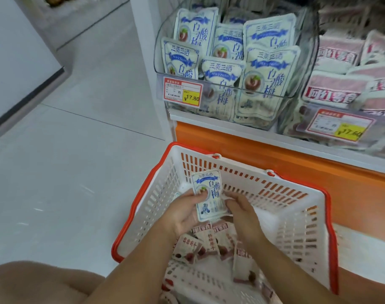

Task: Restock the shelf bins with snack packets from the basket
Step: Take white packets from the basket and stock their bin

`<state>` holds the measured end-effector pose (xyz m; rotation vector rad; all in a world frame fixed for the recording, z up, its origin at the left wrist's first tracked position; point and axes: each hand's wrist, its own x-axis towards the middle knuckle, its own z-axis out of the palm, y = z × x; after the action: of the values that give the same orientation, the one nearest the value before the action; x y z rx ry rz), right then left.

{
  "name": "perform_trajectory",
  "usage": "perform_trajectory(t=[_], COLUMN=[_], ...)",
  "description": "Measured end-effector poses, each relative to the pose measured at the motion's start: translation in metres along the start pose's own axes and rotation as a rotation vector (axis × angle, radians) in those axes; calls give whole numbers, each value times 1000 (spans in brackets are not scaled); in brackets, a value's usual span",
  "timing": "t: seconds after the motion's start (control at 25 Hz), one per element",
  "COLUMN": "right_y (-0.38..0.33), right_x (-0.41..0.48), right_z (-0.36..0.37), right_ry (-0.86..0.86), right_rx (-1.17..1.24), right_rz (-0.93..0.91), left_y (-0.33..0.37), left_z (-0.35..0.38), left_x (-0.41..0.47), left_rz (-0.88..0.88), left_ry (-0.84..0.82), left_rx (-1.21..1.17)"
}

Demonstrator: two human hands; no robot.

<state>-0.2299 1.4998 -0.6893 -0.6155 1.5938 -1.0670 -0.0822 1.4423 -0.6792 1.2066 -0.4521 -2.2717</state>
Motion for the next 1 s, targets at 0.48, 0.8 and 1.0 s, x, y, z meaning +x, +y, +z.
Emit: perform_trajectory(t=[0.48, 0.8, 1.0], right_y=[-56, -85, -164], right_x=[-65, -91, -93], right_z=[-37, -46, -49], right_ry=[-107, -193, -220], right_rx=[139, 163, -182], right_rz=[-87, -111, -284], left_y=[6, 17, 77], left_z=[68, 81, 111], left_x=[-69, -99, -121], left_rz=[202, 322, 491], left_ry=[-20, 7, -45], left_rx=[315, 572, 731])
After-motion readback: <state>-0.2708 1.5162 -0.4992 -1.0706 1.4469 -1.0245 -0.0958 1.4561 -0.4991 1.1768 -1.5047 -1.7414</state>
